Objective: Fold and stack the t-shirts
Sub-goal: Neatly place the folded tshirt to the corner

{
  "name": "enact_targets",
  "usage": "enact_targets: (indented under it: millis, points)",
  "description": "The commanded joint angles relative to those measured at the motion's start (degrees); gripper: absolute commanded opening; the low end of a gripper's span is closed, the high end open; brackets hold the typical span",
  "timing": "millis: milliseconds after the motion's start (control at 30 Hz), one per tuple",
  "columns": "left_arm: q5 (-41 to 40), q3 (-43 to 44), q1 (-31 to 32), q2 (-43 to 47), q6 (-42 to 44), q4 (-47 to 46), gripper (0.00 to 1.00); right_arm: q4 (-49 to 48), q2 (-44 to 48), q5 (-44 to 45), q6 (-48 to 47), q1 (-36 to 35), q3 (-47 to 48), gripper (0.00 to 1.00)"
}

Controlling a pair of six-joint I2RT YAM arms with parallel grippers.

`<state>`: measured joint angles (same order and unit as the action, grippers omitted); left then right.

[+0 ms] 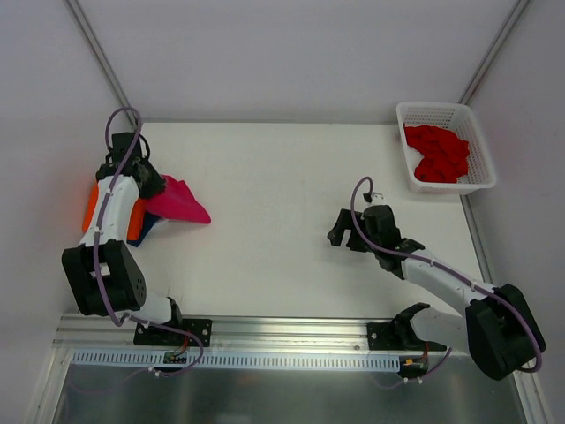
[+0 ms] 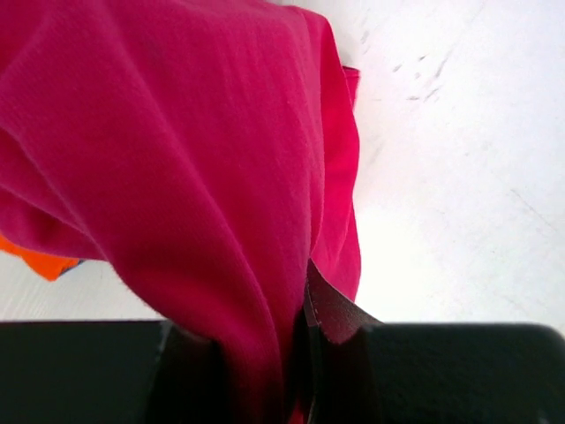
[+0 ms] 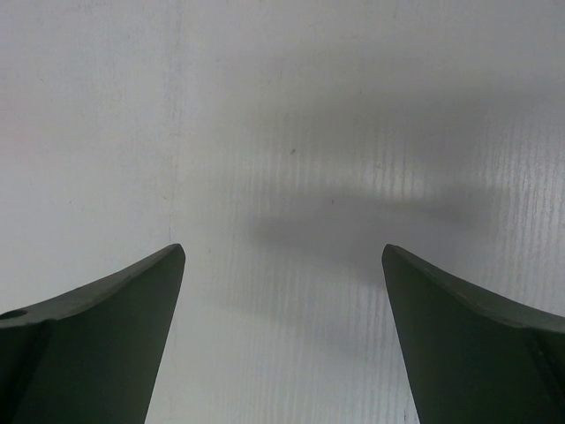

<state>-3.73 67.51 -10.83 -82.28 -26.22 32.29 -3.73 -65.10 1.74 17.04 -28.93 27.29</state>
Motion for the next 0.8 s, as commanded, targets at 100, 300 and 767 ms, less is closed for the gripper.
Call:
enact_targets:
  millis: [100, 300, 767]
  points:
    - [7.5, 11.7, -3.8, -4.8, 7.2, 3.8, 0.0, -0.1, 3.5, 0.2, -1.1, -0.3, -1.3, 1.0]
    - [7.1, 15.9, -9.9, -7.5, 9.4, 7.1, 0.0, 0.6, 3.5, 1.0, -1.4, -0.3, -1.3, 0.99]
    - [2.8, 16.0, -16.9, -7.1, 5.6, 7.4, 0.0, 0.2, 3.1, 0.8, -2.4, -0.3, -2.2, 0.99]
